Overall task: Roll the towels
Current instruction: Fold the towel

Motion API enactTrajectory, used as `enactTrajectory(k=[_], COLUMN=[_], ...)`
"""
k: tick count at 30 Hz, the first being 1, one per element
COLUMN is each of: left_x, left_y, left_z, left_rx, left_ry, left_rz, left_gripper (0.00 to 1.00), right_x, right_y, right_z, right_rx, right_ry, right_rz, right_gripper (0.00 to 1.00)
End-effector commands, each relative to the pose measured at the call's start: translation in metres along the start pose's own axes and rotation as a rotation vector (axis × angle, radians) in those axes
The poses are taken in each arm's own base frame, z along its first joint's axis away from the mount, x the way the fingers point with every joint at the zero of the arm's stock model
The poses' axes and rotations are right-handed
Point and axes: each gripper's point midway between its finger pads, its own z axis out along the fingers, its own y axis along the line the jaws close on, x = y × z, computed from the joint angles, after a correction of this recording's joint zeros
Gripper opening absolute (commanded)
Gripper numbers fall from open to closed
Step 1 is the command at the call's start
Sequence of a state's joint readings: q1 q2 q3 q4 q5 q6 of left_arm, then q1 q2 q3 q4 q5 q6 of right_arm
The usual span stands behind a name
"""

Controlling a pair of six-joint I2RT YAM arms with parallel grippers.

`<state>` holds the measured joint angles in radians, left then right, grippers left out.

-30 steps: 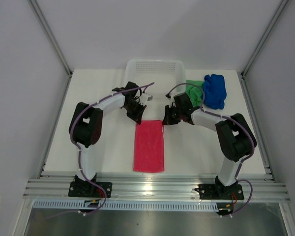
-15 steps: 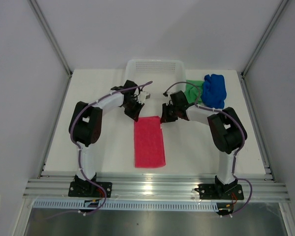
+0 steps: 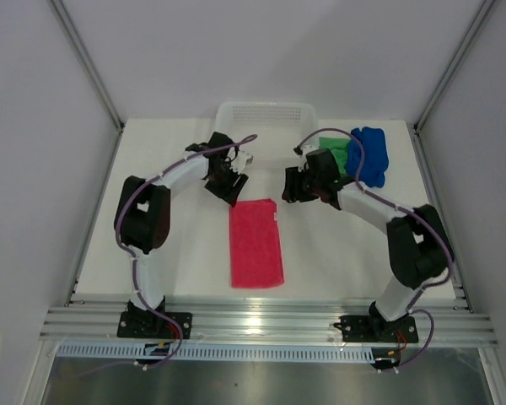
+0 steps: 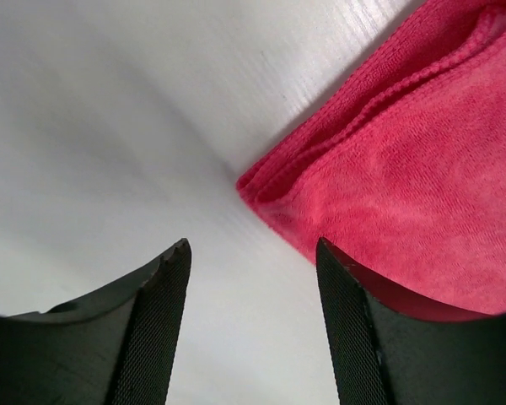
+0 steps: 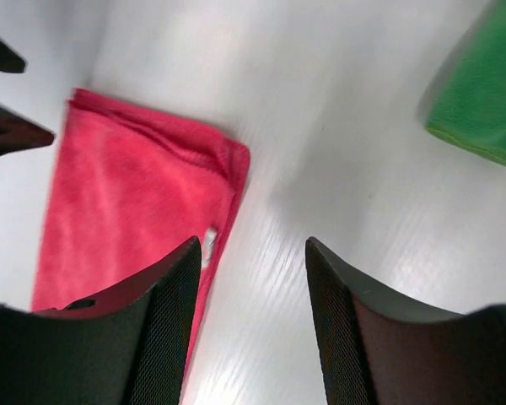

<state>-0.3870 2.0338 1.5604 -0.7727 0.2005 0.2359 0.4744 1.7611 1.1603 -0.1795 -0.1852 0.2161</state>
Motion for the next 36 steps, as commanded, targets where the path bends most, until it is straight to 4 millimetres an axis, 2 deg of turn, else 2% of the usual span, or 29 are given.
enactTrajectory(k=[1,3,4,5,6,7,8,9,10,11,13,14,16,17,23,26,28,31,36], left_x=[-0.037,-0.041,-0.036,-0.038,-0.025,-0.013,-0.007,0.016,0.038,0.062,0.077,0.109,0.118,0.132,0.141,0.153,0.161,0.171,0.185], left_y=[0.005,-0.006,-0.017,-0.037,-0.052,-0.067,-0.093,-0.105,-0.131,-0.130,-0.146,-0.159,-0.166,-0.175,-0.189,-0.195,-0.197,-0.190,-0.187], left_z=[-0.071,-0.088,-0.104,-0.111,-0.110,-0.120,-0.121,-0.110,-0.105,-0.091,-0.089,-0.069,-0.063,-0.052,-0.036,-0.029,-0.024,-0.014,-0.012], left_rx=[-0.089,-0.059,-0.038,0.008,0.039,0.054,0.073,0.087,0.105,0.074,0.054,0.083,0.045,0.049,-0.013,0.039,0.063,0.046,0.067], left_ry=[-0.163,-0.204,-0.233,-0.262,-0.253,-0.271,-0.274,-0.227,-0.216,-0.164,-0.181,-0.124,-0.123,-0.111,-0.131,-0.104,-0.090,-0.036,0.011], left_rz=[0.026,0.058,0.081,0.157,0.207,0.275,0.421,0.490,0.606,0.700,0.827,0.923,0.997,1.058,1.149,1.144,1.139,1.127,1.114], left_gripper=[0.65,0.63,0.62,0.61,0.61,0.62,0.63,0.63,0.64,0.65,0.66,0.66,0.66,0.66,0.68,0.68,0.67,0.66,0.65], right_x=[-0.033,-0.020,-0.015,-0.019,-0.015,0.000,-0.002,0.001,0.014,0.014,0.027,0.030,0.034,0.040,0.055,0.059,0.062,0.063,0.063], right_y=[0.006,0.003,0.001,0.004,0.004,0.001,0.006,0.007,0.006,0.009,0.012,0.013,0.017,0.019,0.023,0.021,0.018,0.017,0.017], right_z=[-0.058,-0.070,-0.076,-0.091,-0.097,-0.098,-0.110,-0.114,-0.114,-0.121,-0.123,-0.124,-0.129,-0.128,-0.129,-0.129,-0.129,-0.129,-0.128], right_rx=[0.029,0.040,0.051,0.049,0.051,0.049,0.031,0.023,0.014,0.004,-0.010,-0.016,-0.032,-0.037,-0.043,-0.033,-0.024,-0.020,-0.016], right_ry=[-0.160,-0.155,-0.156,-0.192,-0.199,-0.180,-0.214,-0.220,-0.204,-0.222,-0.209,-0.209,-0.216,-0.207,-0.196,-0.191,-0.181,-0.177,-0.167], right_rz=[-0.058,-0.058,-0.056,-0.059,-0.058,-0.051,-0.050,-0.047,-0.039,-0.039,-0.033,-0.029,-0.025,-0.028,-0.018,-0.014,-0.016,-0.018,-0.024], right_gripper=[0.57,0.57,0.57,0.57,0.57,0.57,0.57,0.57,0.57,0.57,0.57,0.57,0.57,0.57,0.57,0.57,0.57,0.57,0.57])
